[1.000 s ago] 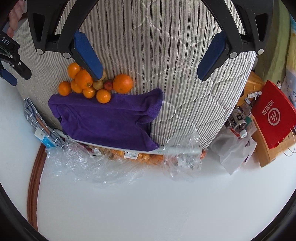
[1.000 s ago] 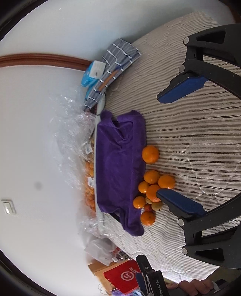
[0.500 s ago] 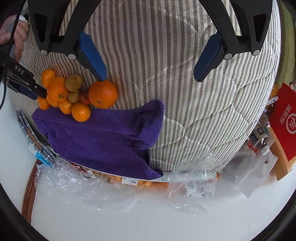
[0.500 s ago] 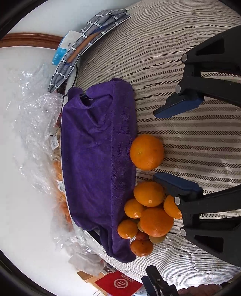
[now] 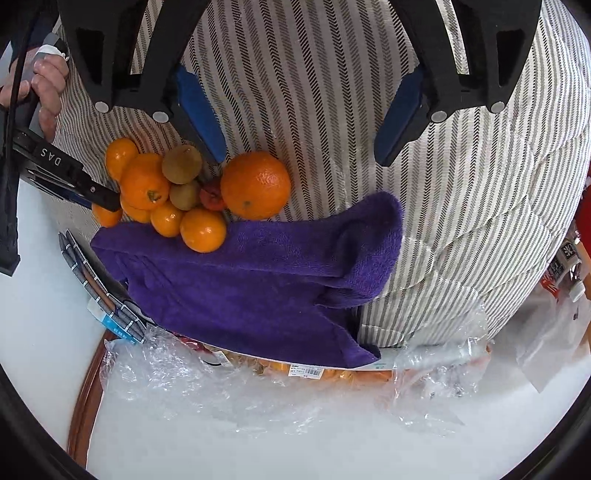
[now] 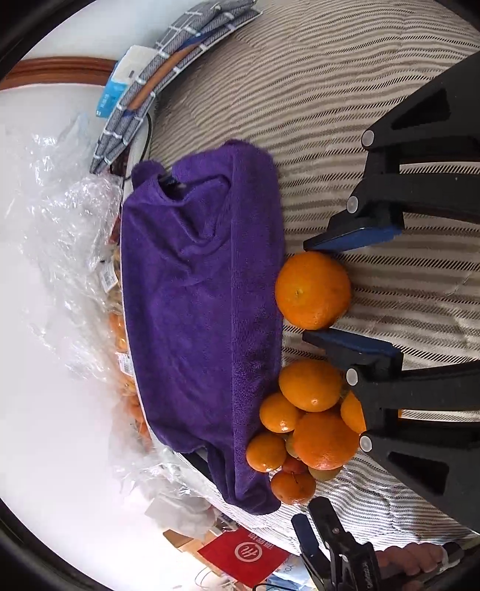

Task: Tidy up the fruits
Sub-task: 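Grasp a large orange with the right tool while the left tool grasps another orange, then carry both held oranges up and over onto the purple towel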

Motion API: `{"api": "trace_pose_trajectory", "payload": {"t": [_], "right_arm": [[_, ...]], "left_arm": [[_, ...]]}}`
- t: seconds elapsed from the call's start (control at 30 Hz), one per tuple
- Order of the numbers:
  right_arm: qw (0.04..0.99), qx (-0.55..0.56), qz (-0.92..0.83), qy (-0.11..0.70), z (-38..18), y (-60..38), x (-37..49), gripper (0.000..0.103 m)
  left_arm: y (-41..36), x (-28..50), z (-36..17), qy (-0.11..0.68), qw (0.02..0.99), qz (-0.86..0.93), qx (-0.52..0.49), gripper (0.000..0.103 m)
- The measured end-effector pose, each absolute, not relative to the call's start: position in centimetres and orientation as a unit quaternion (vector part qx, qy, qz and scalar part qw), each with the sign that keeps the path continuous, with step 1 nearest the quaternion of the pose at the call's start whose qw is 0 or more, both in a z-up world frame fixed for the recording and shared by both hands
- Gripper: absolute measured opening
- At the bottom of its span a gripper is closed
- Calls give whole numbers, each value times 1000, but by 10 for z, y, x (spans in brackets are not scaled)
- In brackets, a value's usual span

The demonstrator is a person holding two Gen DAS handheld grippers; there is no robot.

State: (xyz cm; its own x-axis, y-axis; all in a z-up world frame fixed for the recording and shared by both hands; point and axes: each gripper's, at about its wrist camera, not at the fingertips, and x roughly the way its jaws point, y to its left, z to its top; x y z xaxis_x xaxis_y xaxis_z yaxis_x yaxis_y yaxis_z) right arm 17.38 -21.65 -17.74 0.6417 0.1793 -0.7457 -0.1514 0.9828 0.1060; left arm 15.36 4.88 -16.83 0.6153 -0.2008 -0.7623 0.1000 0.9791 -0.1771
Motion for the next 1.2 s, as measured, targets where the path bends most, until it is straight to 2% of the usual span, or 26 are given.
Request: {"api": "trace_pose_trajectory", "payload": {"t": [0.13,0.23,0.33,0.37,0.4,0.73,1.0,1.13,1.2], "right_arm": [[907,17,87,412,-172,-226,158,41],[906,22,87,413,-170,-233,147,41],[902,28,91,422,-174,-236,141,41],[901,27,90,424,-176,-237,139,41],[899,26,88,427,-178,-237,140,41],[903,32,82,421,-180,-235,140,42],[902,32,85,422,-180,-232,141,49],[902,35,90,421,-180,-235,141,49],[903,39,85,420,-180,-236,141,42]], "left_arm": [[43,160,-168,422,899,-98,-67,74],[35,166,-169,421,899,-104,-61,65],[26,167,-170,416,901,-113,-49,51],[25,166,-169,414,901,-121,-50,42],[25,166,-168,411,903,-117,-49,40],[40,160,-166,412,907,-82,-40,40],[38,163,-169,420,904,-74,-33,40],[37,165,-170,420,904,-72,-33,40],[41,164,-170,418,904,-78,-44,40]]}}
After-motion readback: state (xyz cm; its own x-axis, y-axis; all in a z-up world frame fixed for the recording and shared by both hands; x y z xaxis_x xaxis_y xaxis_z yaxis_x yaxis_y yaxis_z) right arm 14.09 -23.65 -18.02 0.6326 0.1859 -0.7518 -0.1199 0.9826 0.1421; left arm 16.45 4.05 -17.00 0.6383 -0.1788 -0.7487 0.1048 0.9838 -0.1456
